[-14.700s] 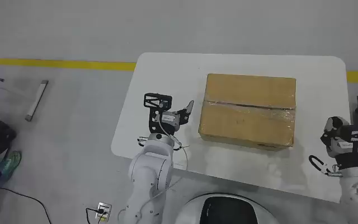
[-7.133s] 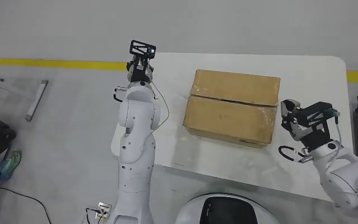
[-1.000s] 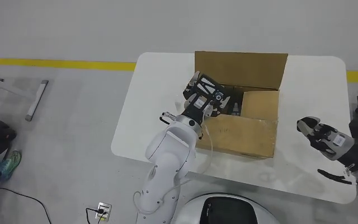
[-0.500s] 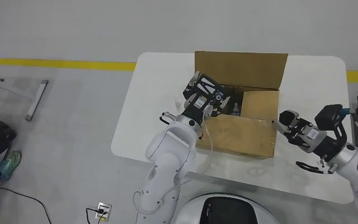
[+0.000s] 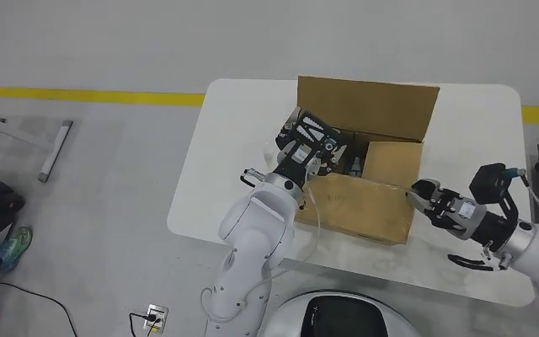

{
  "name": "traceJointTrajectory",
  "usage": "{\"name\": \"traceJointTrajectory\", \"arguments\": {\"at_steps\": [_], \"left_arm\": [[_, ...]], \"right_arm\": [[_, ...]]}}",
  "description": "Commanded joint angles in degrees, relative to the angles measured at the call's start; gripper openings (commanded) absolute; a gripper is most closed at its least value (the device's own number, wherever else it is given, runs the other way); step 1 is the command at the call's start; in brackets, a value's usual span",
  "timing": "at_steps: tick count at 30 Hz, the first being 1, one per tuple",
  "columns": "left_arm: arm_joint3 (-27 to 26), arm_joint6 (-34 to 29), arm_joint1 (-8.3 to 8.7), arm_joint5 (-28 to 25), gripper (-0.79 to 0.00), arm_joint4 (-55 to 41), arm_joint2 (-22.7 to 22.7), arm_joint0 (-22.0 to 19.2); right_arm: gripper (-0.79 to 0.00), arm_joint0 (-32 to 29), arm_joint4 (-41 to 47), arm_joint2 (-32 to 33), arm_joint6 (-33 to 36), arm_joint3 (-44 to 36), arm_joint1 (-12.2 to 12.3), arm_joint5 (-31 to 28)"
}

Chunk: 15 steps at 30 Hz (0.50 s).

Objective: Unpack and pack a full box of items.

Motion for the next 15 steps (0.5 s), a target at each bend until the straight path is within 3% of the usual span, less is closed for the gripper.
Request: {"name": "traceJointTrajectory", "arguments": {"at_steps": [1,8,10,11,15], "left_arm": [[0.00,0.00,0.00,0.00,0.000,0.00,0.00,0.00],[0.00,0.00,0.00,0.00,0.000,0.00,0.00,0.00],[0.00,0.00,0.00,0.00,0.000,0.00,0.00,0.00],[0.00,0.00,0.00,0.00,0.000,0.00,0.00,0.00],[-0.09,0.68,0.05,0.29,0.000,-0.19,0.01,0.42]], "right_arm": [[-0.606,-0.64,2.02,0.85,1.13,-0.34,0.27,-0.98],[-0.622,-2.88,9.29,2.45,6.27,-1.77,1.28,-3.83],[-0.680,-3.37,9.49,2.87,7.79,-2.62,1.61,-5.24],[-0.763,-3.57,9.44,3.03,8.21,-2.98,1.75,-5.97],[-0.785,-3.74,3.48,4.44,6.96,-5.04,2.08,-8.92]]}}
